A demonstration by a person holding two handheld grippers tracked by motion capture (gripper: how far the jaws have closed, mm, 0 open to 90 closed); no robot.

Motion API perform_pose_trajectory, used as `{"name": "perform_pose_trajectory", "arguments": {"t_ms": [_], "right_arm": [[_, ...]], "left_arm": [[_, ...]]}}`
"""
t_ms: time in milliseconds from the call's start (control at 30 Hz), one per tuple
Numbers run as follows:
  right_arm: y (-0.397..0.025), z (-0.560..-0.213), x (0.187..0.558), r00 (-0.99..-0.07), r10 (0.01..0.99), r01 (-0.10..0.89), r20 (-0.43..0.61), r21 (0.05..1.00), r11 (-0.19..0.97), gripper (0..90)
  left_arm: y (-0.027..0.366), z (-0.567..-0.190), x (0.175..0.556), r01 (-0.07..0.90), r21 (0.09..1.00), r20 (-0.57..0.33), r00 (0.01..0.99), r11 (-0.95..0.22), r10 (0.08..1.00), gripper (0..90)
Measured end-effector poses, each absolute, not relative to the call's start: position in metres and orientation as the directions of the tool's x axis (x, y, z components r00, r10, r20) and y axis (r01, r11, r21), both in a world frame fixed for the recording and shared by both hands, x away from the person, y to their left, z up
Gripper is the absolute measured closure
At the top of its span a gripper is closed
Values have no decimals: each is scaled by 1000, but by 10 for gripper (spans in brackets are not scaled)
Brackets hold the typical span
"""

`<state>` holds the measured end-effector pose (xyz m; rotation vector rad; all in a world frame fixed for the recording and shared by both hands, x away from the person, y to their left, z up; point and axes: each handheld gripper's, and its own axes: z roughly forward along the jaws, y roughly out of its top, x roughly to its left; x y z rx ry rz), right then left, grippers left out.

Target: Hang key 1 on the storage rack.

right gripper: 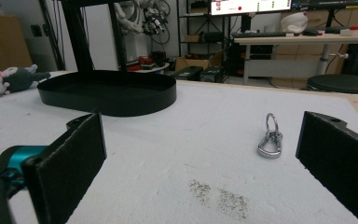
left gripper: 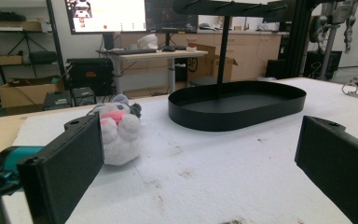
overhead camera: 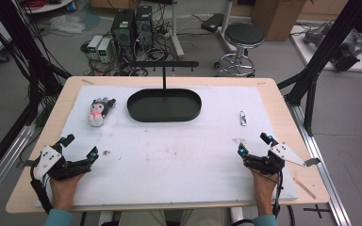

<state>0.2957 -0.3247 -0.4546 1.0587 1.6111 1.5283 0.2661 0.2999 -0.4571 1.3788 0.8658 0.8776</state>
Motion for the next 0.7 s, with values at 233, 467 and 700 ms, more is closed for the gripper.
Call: {"name": "perform_pose_trajectory", "arguments": {"t_ms": [233,467,700], "right_arm": [[-324,-455,295,-448,892,115,66,993,-16,8],[-324,-455,295,-448,892,108,53,994,-4,8],[-323,-455,295,-446,893,109,54,994,-6,8]], "left_arm": [[300,-457,266,-11,1000,0,434,6,901,17],[300,-457,266,-8,1000,0,433,4,901,17],[301,-457,267,-3,1000,-11,429,13,903,17]]}}
